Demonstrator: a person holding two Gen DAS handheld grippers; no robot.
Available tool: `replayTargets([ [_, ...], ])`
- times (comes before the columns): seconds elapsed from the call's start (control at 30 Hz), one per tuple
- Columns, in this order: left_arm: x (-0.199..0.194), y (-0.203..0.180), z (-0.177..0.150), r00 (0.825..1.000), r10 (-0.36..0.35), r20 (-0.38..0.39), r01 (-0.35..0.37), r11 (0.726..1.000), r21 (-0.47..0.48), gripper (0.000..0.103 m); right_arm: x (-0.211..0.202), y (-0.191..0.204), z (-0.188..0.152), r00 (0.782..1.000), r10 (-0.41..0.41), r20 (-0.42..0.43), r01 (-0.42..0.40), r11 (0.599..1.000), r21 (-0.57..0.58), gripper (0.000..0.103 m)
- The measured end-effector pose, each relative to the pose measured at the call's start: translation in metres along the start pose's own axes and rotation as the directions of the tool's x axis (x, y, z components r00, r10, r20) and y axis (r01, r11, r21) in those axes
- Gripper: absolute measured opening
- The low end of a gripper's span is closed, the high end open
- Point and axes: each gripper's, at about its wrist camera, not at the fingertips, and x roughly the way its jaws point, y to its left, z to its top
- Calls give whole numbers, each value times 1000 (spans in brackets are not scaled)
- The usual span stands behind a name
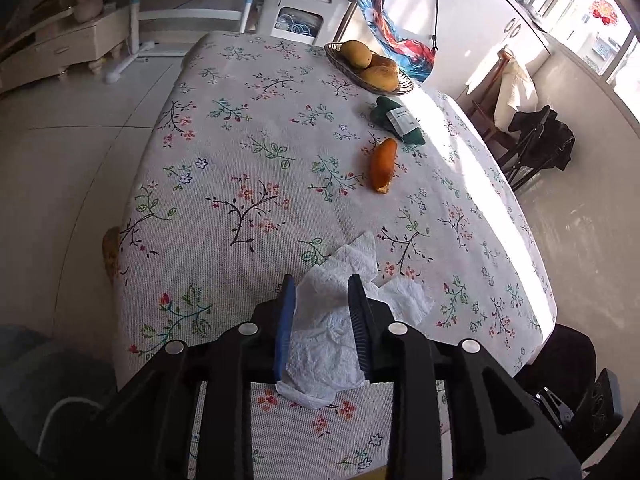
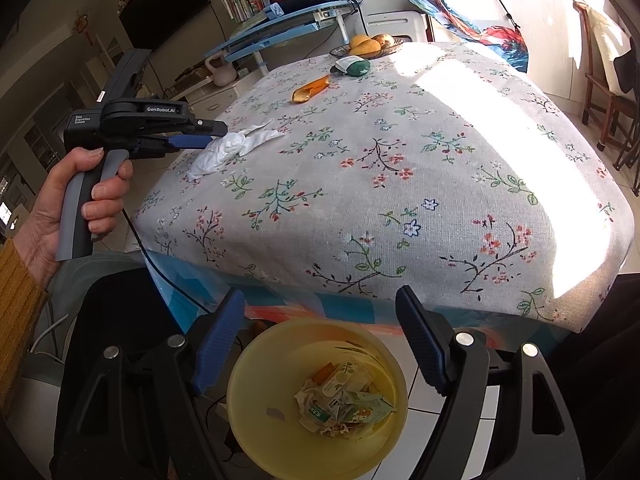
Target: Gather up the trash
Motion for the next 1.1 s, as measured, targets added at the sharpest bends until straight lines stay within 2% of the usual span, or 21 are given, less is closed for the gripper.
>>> replayTargets([
  [0.07, -5, -10, 2, 1000, -17, 0, 17, 999, 31, 2, 0, -1, 0, 1000, 0, 0, 0, 1000, 5, 75],
  [0.17, -17, -28, 4, 1000, -19, 11, 18, 995, 102, 1, 0, 0, 0, 1000, 1, 0, -1, 1000, 3, 75],
  [0.27, -36, -32, 7, 997, -54, 47, 49, 994, 99, 1, -2, -1, 0, 1000, 2, 3, -2, 1000, 4, 75],
  [0.33, -45, -29, 11, 996, -37, 83, 29, 996, 90, 1, -2, -2, 0, 1000, 5, 4, -5, 1000, 10, 75],
  [0.4, -41, -22, 12, 997, 13, 76, -19, 996, 83, 2, -3, -3, 0, 1000, 7, 7, -7, 1000, 15, 75],
  [0.43, -34, -18, 12, 998, 27, 47, -31, 996, 86, 5, -4, -3, 0, 1000, 8, 7, -8, 1000, 15, 75],
  [0.47, -24, -14, 11, 999, 52, 11, -53, 994, 92, 16, -4, -3, 0, 1000, 9, 7, -9, 1000, 14, 75],
  [0.5, -15, -11, 8, 996, 88, -18, -85, 991, 101, 37, -4, -3, 0, 1000, 9, 7, -9, 1000, 13, 75],
  [0.53, -5, -9, 4, 991, 130, -38, -125, 985, 117, 47, -4, -2, 0, 1000, 9, 8, -9, 1000, 12, 75],
  [0.57, 3, -8, 1, 984, 170, -51, -161, 978, 134, 53, -5, -3, 0, 1000, 10, 9, -10, 1000, 11, 75],
  [0.6, 10, -8, -2, 980, 188, -65, -177, 974, 142, 53, -5, -3, 0, 1000, 10, 9, -10, 1000, 12, 75],
  [0.63, 9, -9, -4, 981, 191, -43, -183, 972, 145, 53, -5, -3, 0, 1000, 10, 10, -10, 1000, 13, 75],
  [0.67, 9, -10, -4, 986, 158, -55, -151, 980, 127, 41, -5, -3, 0, 1000, 10, 10, -10, 1000, 14, 75],
  [0.7, 7, -11, -4, 991, 118, -62, -111, 988, 103, 5, -5, -3, 0, 1000, 9, 10, -10, 1000, 15, 75],
  [0.73, 7, -12, -3, 993, 91, -71, -85, 993, 85, 2, -5, -3, 0, 1000, 9, 9, -9, 1000, 16, 75],
  [0.93, -24, -32, 6, 1000, 9, 16, -10, 997, 77, 1, -6, -3, 0, 1000, 8, 12, -9, 1000, 12, 75],
  [1.03, -38, -37, 11, 999, 9, 40, -13, 995, 96, 1, -7, -4, 0, 1000, 12, 15, -12, 1000, 19, 75],
  [1.1, -34, -41, 8, 999, 39, 1, -38, 987, 156, 2, -8, -4, 0, 1000, 14, 18, -15, 1000, 21, 75],
])
